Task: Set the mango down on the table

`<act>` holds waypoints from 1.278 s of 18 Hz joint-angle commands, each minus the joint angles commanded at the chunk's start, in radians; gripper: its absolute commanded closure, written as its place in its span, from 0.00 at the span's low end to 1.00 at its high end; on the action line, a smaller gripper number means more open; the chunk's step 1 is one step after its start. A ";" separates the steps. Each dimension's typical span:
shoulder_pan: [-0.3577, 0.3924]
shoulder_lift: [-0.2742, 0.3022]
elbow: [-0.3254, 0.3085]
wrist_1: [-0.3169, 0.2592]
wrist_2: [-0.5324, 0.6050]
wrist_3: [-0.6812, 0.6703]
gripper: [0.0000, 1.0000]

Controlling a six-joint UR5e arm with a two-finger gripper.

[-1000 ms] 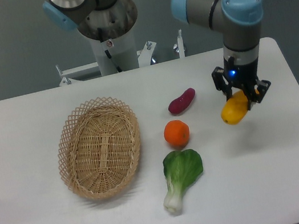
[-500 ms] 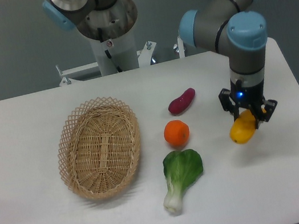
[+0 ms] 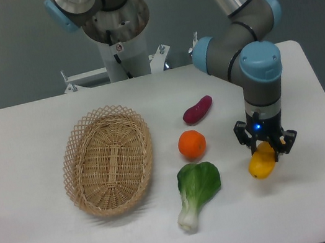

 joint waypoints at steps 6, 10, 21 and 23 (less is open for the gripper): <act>-0.015 -0.017 -0.003 0.000 0.003 -0.019 0.57; -0.017 -0.017 -0.005 -0.002 0.003 -0.017 0.54; -0.018 0.014 0.026 -0.003 0.005 -0.017 0.00; -0.018 0.038 0.034 -0.009 0.009 -0.020 0.00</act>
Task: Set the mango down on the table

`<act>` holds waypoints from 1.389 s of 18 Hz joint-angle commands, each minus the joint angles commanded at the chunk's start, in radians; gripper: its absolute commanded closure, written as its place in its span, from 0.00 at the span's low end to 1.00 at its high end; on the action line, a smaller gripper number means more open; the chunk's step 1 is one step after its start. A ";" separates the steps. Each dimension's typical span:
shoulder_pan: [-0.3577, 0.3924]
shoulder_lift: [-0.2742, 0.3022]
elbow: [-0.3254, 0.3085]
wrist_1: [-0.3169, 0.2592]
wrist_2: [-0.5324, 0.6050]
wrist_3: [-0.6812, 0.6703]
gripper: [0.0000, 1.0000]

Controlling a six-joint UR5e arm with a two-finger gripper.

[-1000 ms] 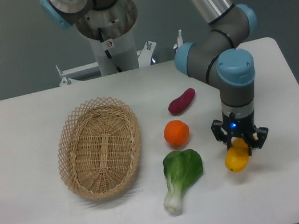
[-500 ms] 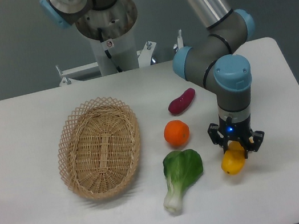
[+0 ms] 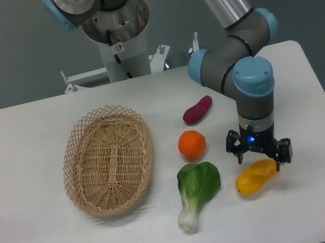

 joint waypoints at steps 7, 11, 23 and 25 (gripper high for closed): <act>0.000 0.092 0.015 0.000 0.000 0.014 0.00; 0.011 0.176 0.038 -0.046 0.002 0.011 0.00; 0.187 0.284 0.159 -0.483 0.002 0.426 0.00; 0.219 0.284 0.189 -0.549 0.002 0.515 0.00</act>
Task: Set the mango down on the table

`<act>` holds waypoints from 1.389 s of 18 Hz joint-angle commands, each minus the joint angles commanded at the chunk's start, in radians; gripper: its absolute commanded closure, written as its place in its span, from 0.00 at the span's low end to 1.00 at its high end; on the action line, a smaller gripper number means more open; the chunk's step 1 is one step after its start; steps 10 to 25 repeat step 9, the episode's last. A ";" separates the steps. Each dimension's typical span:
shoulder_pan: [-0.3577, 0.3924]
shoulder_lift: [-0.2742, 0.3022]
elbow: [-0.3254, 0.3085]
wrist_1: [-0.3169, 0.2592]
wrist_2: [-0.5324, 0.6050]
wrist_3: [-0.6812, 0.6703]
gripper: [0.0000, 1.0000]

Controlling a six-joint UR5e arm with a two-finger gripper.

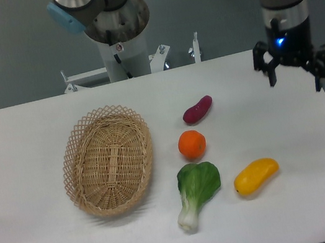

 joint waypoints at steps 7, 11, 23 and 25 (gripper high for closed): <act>0.026 0.003 0.011 -0.031 -0.005 0.097 0.00; 0.026 0.003 0.009 -0.029 -0.008 0.097 0.00; 0.026 0.003 0.009 -0.029 -0.008 0.097 0.00; 0.026 0.003 0.009 -0.029 -0.008 0.097 0.00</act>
